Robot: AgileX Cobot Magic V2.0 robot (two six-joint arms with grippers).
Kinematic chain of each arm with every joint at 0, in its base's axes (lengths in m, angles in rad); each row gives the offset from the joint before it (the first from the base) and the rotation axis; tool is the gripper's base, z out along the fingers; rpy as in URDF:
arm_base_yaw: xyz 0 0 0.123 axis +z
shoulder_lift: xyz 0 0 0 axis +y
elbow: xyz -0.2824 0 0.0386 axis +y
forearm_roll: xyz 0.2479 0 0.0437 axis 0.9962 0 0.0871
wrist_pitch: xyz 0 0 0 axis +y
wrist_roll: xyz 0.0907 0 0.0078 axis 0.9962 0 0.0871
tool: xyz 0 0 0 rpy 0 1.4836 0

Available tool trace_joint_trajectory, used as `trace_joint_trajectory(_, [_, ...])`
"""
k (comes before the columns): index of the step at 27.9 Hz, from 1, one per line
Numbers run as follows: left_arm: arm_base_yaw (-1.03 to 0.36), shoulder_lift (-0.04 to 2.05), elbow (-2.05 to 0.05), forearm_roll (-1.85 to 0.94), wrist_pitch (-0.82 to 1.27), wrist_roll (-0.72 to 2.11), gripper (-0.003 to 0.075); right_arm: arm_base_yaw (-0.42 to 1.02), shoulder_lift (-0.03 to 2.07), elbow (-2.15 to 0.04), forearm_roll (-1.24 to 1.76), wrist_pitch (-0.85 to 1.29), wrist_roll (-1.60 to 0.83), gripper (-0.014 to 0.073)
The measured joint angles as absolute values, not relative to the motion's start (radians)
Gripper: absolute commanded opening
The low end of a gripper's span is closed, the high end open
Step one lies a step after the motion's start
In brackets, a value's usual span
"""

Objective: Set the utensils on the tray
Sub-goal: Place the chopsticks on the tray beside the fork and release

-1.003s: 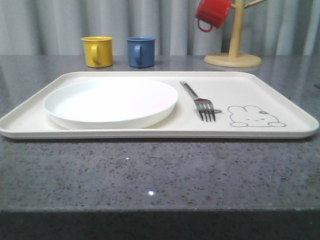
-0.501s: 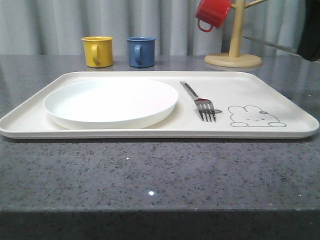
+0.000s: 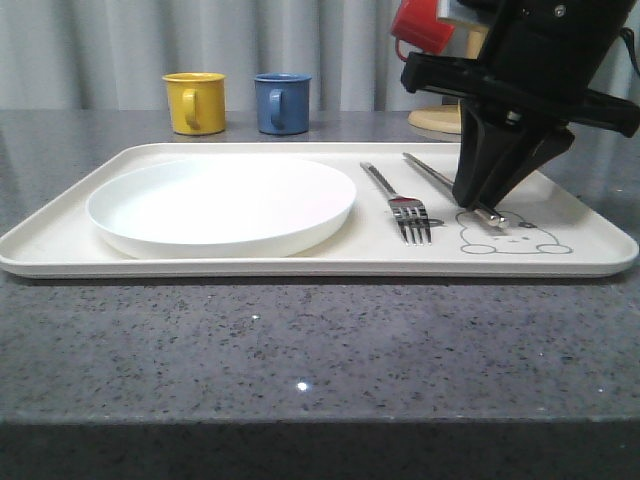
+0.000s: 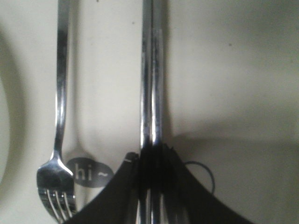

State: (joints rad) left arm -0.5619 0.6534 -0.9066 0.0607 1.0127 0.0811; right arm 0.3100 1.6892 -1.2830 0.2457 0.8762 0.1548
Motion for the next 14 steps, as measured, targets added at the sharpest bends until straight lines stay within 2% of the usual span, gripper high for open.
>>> trace_joint_trajectory(3, [-0.562,0.653,-0.907,0.061,1.013,0.081,0.0388,0.310,1.693,-1.283,0.247,0.872,0.155,0.0276])
trace_joint_trajectory(14, [-0.562,0.653,-0.907,0.061,1.013,0.081,0.0388,0.310,1.639,-1.284,0.199,0.866,0.109,0.0276])
